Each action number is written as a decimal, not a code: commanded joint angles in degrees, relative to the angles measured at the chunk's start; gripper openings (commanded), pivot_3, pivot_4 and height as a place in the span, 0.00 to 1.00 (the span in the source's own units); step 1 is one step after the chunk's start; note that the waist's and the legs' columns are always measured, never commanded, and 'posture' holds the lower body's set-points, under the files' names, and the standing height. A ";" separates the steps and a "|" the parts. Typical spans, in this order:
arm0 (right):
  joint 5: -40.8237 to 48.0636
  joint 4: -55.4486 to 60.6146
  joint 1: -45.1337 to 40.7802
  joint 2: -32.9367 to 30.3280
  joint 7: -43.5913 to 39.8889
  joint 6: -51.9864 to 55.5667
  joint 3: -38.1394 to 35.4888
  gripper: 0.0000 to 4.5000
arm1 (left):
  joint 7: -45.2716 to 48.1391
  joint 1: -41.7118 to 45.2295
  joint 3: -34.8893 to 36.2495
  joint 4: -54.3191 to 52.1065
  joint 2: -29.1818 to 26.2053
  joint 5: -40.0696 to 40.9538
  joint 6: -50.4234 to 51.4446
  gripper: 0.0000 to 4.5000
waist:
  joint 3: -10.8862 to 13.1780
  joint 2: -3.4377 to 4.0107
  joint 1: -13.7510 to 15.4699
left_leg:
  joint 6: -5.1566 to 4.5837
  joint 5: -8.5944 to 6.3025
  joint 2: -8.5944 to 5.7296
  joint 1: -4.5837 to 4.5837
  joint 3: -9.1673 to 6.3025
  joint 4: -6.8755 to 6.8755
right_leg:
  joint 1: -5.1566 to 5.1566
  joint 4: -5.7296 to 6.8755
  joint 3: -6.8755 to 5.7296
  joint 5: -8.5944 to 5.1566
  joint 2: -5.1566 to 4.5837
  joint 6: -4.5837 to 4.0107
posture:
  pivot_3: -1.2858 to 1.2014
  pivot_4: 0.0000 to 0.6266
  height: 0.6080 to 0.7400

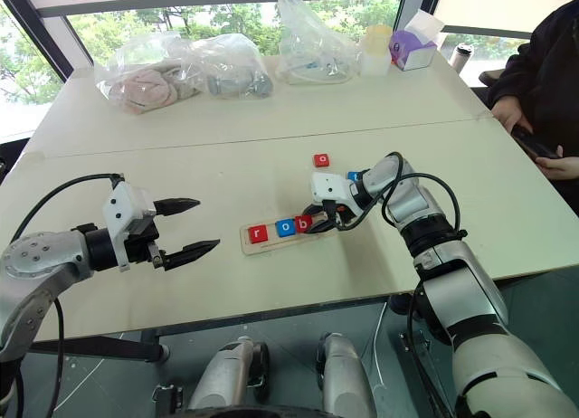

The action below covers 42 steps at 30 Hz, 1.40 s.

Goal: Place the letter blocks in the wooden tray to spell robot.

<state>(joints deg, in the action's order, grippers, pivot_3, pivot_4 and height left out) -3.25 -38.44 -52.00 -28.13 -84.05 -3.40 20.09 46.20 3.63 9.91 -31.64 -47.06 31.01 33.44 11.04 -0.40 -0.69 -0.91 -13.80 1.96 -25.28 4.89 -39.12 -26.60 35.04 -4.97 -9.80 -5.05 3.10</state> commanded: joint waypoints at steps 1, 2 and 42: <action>0.32 1.16 -1.76 0.23 -0.21 -0.23 -0.53 0.55 | -0.06 0.20 0.92 -1.70 -0.07 0.74 -0.14 1.00 | 0.00 0.00 0.01 | 0.00 0.00 0.00 0.00 0.00 0.00 | 0.00 0.00 0.00 0.00 0.00 0.00 | 0.52 0.24 0.89; 0.40 1.25 -1.84 0.27 -0.24 -0.10 -0.60 0.67 | -0.07 0.23 0.92 -1.69 -0.08 0.79 -0.13 1.00 | 0.00 0.00 0.01 | 0.00 0.00 0.00 0.00 0.00 0.00 | 0.00 0.00 0.00 0.00 0.00 0.00 | 0.52 0.24 0.89; 6.85 -12.37 -10.53 20.57 72.49 34.88 -26.05 0.99 | -0.94 2.10 -1.38 -1.34 1.16 0.29 -0.10 1.00 | -0.01 0.01 -0.29 | 0.08 0.07 -0.01 -0.04 -0.03 0.03 | -0.07 0.08 0.04 0.03 0.04 -0.03 | 0.52 0.24 0.89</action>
<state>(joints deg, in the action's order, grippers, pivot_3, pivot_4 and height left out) 3.57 -50.39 -60.67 -7.83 -12.41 32.42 -5.92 45.72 5.29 7.93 -31.65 -45.99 31.17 33.49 11.03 -0.38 -0.99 -0.83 -13.73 1.96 -25.32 4.86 -39.09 -26.67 35.12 -4.93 -9.77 -5.00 3.06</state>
